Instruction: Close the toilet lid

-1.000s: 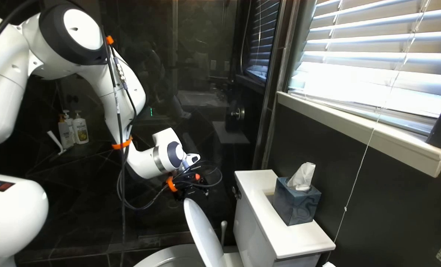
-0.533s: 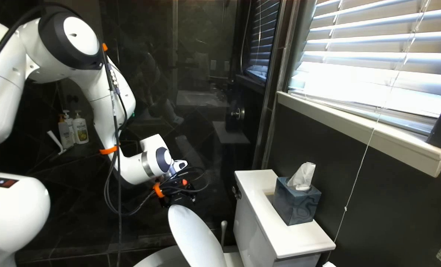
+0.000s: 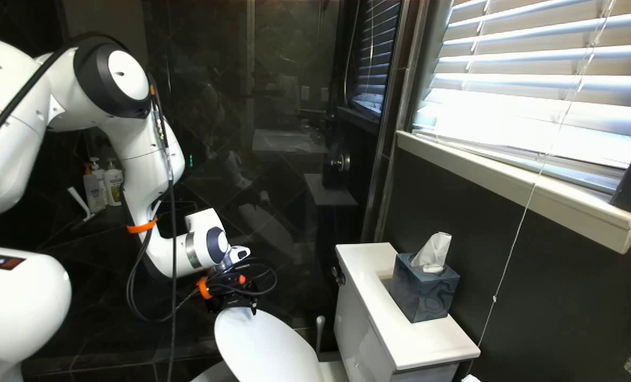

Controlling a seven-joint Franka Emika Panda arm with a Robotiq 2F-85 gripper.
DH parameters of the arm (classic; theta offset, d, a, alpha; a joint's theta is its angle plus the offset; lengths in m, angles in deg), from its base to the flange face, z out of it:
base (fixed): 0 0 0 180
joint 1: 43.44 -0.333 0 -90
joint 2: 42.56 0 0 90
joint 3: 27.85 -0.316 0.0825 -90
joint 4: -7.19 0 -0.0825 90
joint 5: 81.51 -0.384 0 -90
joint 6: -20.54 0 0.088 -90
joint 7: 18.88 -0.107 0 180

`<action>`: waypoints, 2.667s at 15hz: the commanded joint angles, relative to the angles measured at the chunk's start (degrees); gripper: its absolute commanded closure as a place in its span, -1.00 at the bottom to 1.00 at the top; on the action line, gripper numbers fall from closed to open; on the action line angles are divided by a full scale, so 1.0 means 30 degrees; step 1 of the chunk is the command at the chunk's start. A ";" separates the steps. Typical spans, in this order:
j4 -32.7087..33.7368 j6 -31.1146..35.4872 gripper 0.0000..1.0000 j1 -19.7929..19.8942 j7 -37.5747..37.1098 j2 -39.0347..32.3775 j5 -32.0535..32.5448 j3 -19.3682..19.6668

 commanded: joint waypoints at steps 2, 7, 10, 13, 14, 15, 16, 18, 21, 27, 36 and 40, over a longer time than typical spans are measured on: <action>0.0925 -0.0022 -1.00 0.0331 -0.0030 -0.1033 -0.1171 -0.0968; 0.1928 0.0160 -1.00 0.0139 -0.0011 -0.2596 -0.1710 -0.1599; 0.2669 0.0341 -1.00 0.0129 0.0070 -0.3686 -0.1783 -0.1943; 0.3364 0.0831 -1.00 0.0178 0.0145 -0.4693 -0.1908 -0.2336; 0.3621 0.1049 -1.00 0.0084 0.0118 -0.5079 -0.1977 -0.2389; 0.3870 0.1367 -1.00 0.0076 0.0073 -0.5451 -0.2119 -0.2504; 0.4098 0.1676 -1.00 0.0117 0.0117 -0.5781 -0.2287 -0.2631; 0.4709 0.2162 -1.00 0.0291 0.0242 -0.6515 -0.2669 -0.2996; 0.5742 0.2539 -1.00 0.0448 0.0412 -0.7549 -0.3316 -0.3474; 0.6283 0.1972 -1.00 0.1703 0.1270 -0.7337 -0.3535 -0.4028; 0.0628 -0.1154 -1.00 0.9216 0.5480 0.0791 -0.3863 -0.6573; -0.2061 -0.1474 -1.00 1.3115 0.7365 0.4978 -0.5638 -0.8827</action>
